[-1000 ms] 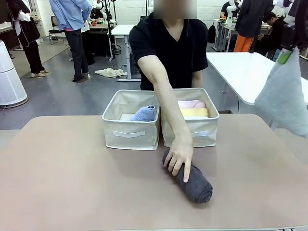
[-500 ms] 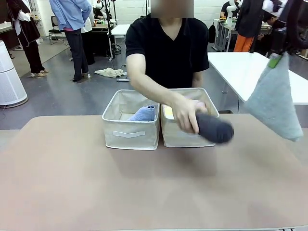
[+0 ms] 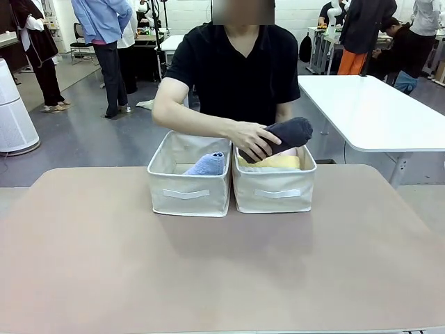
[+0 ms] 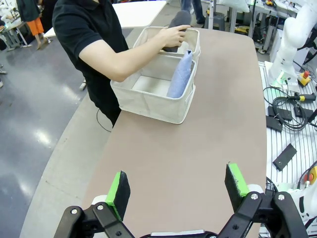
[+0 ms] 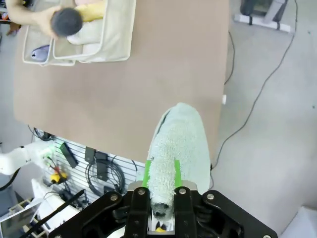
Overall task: Sort the towels based on their folding style.
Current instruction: Pick up another triangle-folded towel from the table and place it in the left Fabric basket.
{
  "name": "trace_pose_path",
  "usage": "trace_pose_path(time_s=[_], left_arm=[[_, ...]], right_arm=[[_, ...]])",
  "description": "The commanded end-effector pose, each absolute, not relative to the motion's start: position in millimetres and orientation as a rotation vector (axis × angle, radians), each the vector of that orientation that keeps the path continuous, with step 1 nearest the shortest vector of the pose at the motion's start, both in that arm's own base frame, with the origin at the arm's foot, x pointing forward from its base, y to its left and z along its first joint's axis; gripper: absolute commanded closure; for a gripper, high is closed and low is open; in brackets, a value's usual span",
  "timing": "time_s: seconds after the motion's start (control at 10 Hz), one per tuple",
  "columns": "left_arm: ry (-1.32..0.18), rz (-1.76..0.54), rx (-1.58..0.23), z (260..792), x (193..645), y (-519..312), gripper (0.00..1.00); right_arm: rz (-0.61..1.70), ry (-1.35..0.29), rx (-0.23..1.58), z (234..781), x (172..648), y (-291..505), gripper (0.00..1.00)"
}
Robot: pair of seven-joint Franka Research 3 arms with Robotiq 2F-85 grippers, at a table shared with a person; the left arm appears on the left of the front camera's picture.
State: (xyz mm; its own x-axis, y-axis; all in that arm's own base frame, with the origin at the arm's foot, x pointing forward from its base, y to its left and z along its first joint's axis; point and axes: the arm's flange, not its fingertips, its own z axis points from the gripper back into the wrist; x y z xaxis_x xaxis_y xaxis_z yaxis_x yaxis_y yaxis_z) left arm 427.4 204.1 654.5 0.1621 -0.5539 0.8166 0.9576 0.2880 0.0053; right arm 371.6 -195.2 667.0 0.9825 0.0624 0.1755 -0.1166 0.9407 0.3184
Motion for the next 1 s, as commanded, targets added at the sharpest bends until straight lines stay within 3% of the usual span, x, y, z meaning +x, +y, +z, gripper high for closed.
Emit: trace_pose_path(time_s=[0.0,0.9], left_arm=[[-0.831,-1.185,-0.609,655,425,203,0.0],[-0.831,-1.185,-0.609,655,425,203,0.0]], right_arm=[[0.129,-0.183,0.316,661,387,-166,0.84],[0.394,-0.052,0.201,679,492,-3,0.84]])
